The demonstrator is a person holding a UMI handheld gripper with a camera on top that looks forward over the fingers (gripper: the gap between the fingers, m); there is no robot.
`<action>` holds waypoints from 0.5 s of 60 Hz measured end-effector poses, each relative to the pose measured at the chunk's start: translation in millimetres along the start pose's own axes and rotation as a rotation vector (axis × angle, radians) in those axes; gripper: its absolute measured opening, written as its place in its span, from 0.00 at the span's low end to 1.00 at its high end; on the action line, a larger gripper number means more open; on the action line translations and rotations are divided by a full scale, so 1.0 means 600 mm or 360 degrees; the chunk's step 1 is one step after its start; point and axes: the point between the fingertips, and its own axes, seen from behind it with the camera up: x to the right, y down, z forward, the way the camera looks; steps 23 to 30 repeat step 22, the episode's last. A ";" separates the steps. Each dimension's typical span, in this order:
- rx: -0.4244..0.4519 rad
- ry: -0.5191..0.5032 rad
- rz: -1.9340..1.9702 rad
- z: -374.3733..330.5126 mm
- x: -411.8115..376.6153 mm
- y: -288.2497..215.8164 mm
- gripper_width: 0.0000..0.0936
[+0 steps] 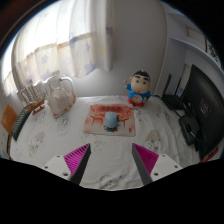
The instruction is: Arrange mouse
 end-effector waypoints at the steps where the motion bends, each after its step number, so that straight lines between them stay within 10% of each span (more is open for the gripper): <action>1: 0.0004 0.0000 -0.0001 -0.006 0.000 0.003 0.91; 30: 0.0042 0.0018 -0.0019 -0.047 -0.014 0.025 0.91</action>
